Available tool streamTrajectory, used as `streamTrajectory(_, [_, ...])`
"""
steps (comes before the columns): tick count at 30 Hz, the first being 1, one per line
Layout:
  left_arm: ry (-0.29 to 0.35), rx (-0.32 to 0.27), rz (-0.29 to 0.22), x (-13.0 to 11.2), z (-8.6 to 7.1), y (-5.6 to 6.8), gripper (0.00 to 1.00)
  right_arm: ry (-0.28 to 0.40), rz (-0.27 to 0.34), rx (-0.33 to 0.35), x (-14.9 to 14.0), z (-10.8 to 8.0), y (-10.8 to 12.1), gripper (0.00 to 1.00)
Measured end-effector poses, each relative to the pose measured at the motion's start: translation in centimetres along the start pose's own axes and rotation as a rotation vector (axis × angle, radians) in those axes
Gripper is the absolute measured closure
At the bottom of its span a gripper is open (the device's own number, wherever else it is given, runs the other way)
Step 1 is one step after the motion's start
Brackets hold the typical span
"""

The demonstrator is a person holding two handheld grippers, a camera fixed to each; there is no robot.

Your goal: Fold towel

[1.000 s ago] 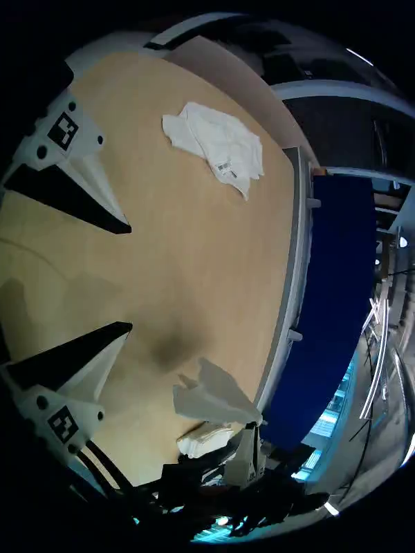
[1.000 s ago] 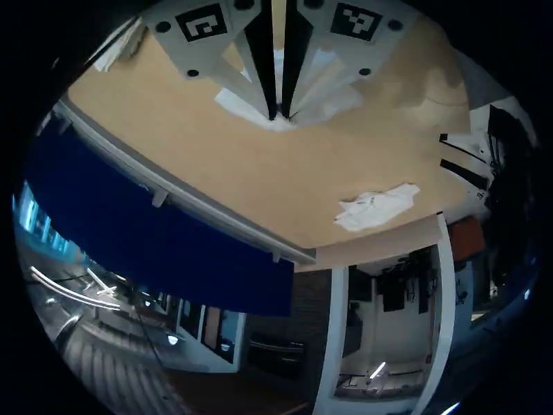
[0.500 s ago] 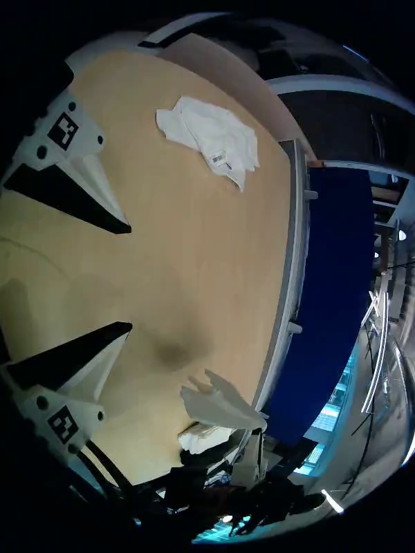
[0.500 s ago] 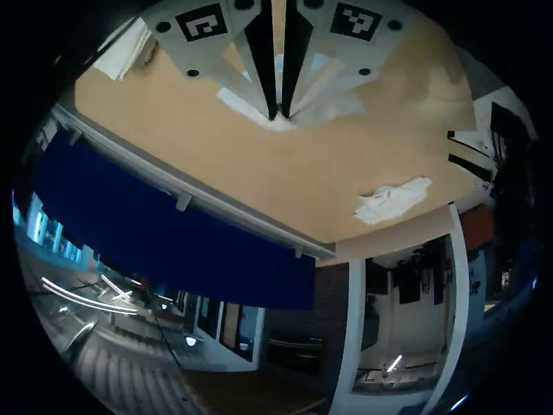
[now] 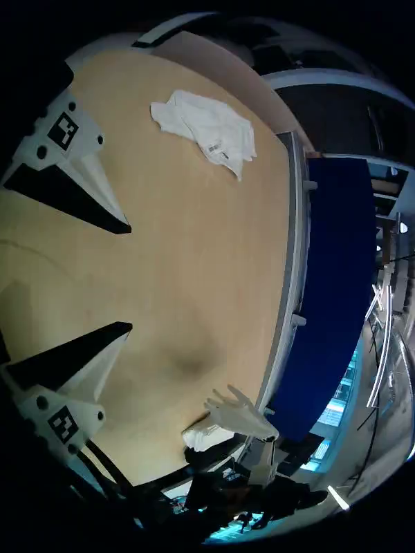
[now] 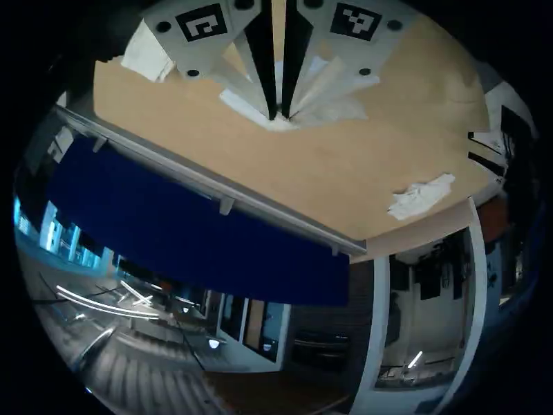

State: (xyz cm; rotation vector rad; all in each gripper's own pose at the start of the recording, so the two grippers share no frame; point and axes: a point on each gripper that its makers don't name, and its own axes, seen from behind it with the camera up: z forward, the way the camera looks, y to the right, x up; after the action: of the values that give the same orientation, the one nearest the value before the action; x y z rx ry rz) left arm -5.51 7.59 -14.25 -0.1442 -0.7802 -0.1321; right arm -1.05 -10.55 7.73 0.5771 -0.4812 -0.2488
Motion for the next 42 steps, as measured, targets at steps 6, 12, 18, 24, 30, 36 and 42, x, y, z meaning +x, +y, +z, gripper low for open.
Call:
streamTrajectory(6, [-0.004, -0.001, 0.002, 0.4, 0.5, 0.7, 0.05, -0.012, -0.006, -0.048, -0.3, -0.7, 5.0, 0.95])
streamTrajectory(12, [-0.011, 0.005, 0.003, 0.5, 0.8, 1.4, 0.05, -0.035, -0.018, -0.083, -1.0, -1.0, 9.5, 0.95])
streamTrajectory(18, [-0.019, 0.01, 0.005, 0.5, 1.3, 2.0, 0.05, -0.042, -0.017, -0.115, -0.9, -1.2, 13.8, 0.95])
streamTrajectory(24, [-0.027, 0.019, 0.009, 0.5, 1.6, 2.3, 0.05, -0.048, -0.011, -0.154, -0.6, -0.8, 18.2, 0.95])
streamTrajectory(30, [-0.036, 0.031, 0.005, 0.4, 1.7, 2.6, 0.05, -0.06, -0.001, -0.186, -0.3, 0.1, 22.2, 0.95])
streamTrajectory(36, [-0.045, 0.04, -0.008, 0.2, 1.7, 2.8, 0.05, -0.068, 0.024, -0.211, -0.3, 1.0, 25.4, 0.95])
streamTrajectory(42, [-0.05, 0.045, -0.013, 0.3, 2.0, 3.0, 0.05, -0.081, 0.039, -0.222, -1.0, 1.6, 26.9, 0.95])
